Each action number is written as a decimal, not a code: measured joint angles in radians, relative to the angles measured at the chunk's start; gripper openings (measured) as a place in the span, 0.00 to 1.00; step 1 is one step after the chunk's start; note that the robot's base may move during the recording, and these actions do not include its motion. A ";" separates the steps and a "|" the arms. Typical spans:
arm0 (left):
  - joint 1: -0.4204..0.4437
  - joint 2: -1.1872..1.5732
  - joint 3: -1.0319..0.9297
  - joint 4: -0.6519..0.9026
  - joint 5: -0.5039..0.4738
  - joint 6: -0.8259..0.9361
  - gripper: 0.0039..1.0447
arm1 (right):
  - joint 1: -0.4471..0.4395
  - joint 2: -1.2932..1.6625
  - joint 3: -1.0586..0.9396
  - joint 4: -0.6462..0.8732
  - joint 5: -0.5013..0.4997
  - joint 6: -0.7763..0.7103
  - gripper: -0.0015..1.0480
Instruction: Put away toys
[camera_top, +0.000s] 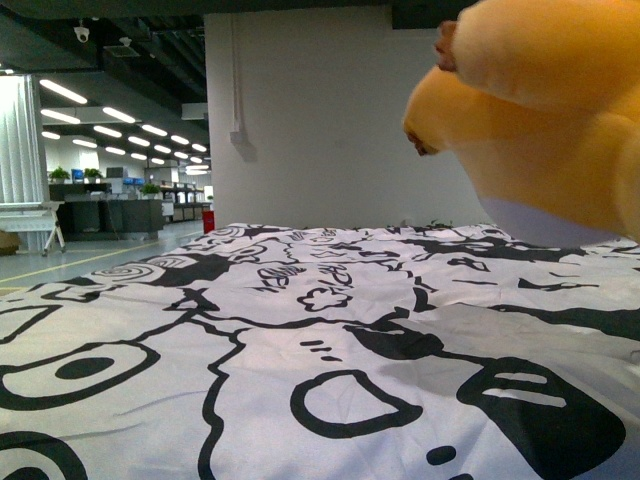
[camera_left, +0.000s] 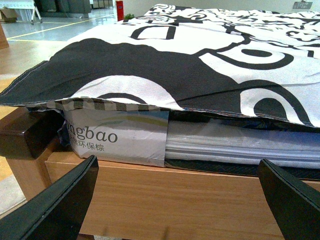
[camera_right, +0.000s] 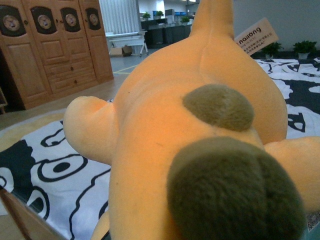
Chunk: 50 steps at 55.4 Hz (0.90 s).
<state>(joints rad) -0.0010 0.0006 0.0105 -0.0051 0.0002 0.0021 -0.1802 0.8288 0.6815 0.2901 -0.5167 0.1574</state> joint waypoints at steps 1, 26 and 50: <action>0.000 0.000 0.000 0.000 0.000 0.000 0.95 | -0.007 -0.011 -0.012 0.002 -0.007 0.005 0.18; 0.000 0.000 0.000 0.000 0.000 0.000 0.95 | -0.032 -0.383 -0.405 0.055 0.026 0.085 0.18; 0.000 0.000 0.000 0.000 0.000 0.000 0.95 | -0.010 -0.485 -0.518 0.041 0.063 0.082 0.18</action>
<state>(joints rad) -0.0010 0.0006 0.0105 -0.0051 0.0002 0.0021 -0.1905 0.3439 0.1638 0.3309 -0.4534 0.2394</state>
